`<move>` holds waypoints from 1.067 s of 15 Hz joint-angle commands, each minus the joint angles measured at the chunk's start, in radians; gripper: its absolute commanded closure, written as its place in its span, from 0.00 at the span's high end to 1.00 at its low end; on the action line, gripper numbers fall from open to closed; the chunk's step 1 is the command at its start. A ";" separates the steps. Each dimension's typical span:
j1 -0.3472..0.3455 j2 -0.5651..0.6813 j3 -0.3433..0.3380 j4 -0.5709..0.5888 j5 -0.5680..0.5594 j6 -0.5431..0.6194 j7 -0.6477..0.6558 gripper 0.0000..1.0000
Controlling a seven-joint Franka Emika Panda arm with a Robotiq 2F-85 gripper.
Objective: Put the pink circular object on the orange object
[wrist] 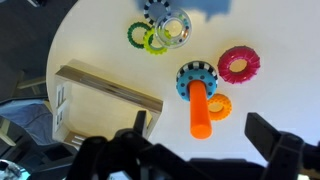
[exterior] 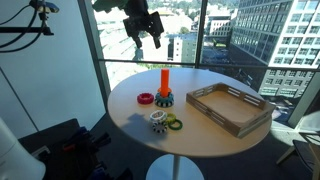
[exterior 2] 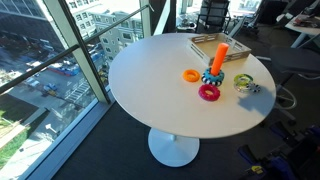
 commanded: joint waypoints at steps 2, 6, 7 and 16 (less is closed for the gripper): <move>0.020 0.122 0.022 0.142 0.052 -0.120 0.039 1.00; 0.029 0.205 0.047 0.208 0.095 -0.227 0.095 1.00; 0.029 0.222 0.056 0.213 0.095 -0.231 0.116 1.00; 0.034 0.391 0.115 0.204 0.083 -0.154 0.269 1.00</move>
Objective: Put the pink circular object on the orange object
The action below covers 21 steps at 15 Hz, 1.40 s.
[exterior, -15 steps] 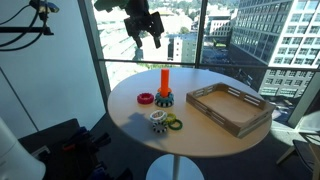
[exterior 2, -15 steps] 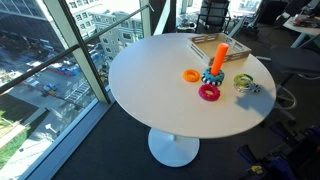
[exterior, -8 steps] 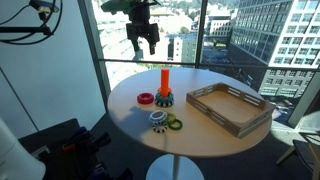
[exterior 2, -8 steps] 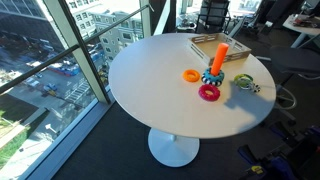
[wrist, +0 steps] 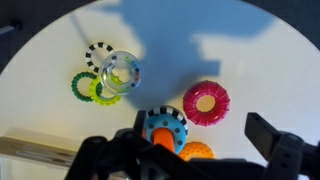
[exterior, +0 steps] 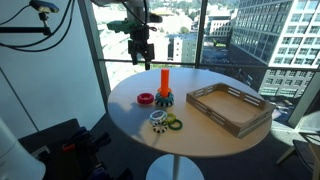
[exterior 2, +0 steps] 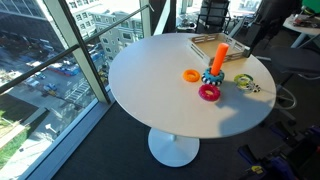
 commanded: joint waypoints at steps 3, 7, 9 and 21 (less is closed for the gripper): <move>-0.001 0.123 0.014 0.026 -0.025 0.100 0.094 1.00; 0.001 0.181 0.010 0.031 -0.010 0.161 0.101 1.00; 0.002 0.169 0.010 0.005 -0.004 0.162 0.079 1.00; 0.002 0.292 0.007 0.030 0.004 0.221 0.083 1.00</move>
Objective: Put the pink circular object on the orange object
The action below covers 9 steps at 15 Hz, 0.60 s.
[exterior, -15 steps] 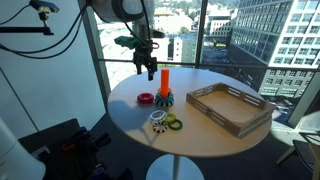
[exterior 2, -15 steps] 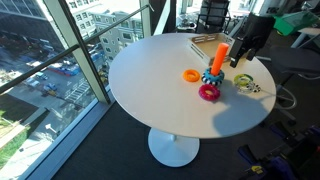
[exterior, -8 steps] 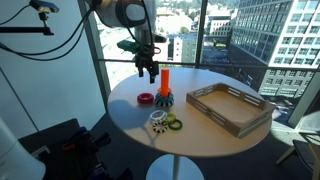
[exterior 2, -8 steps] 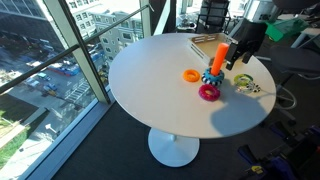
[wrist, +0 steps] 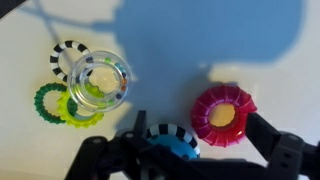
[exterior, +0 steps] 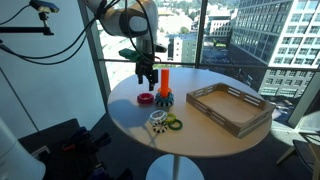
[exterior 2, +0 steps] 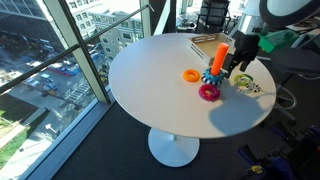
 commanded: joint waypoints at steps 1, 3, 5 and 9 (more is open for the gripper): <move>0.003 0.052 -0.005 0.016 0.001 0.046 0.008 1.00; 0.005 0.075 -0.004 0.016 0.001 0.071 0.013 1.00; 0.008 0.096 -0.005 0.015 -0.001 0.100 0.019 1.00; 0.011 0.144 -0.004 0.020 0.003 0.163 0.018 1.00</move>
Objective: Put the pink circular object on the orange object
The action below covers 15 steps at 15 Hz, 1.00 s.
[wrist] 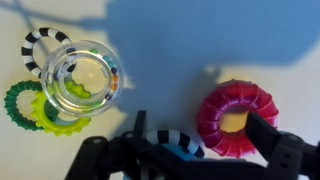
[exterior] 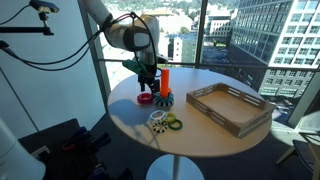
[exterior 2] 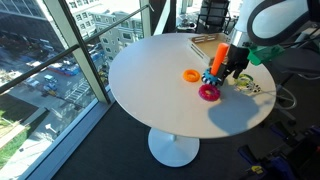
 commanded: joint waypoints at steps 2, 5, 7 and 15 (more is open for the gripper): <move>0.015 0.055 -0.003 0.018 0.002 0.068 0.021 1.00; 0.026 0.083 -0.005 0.021 -0.006 0.104 0.026 1.00; 0.033 0.100 -0.006 0.024 -0.008 0.123 0.029 1.00; 0.049 0.134 -0.013 0.037 -0.012 0.149 0.043 0.72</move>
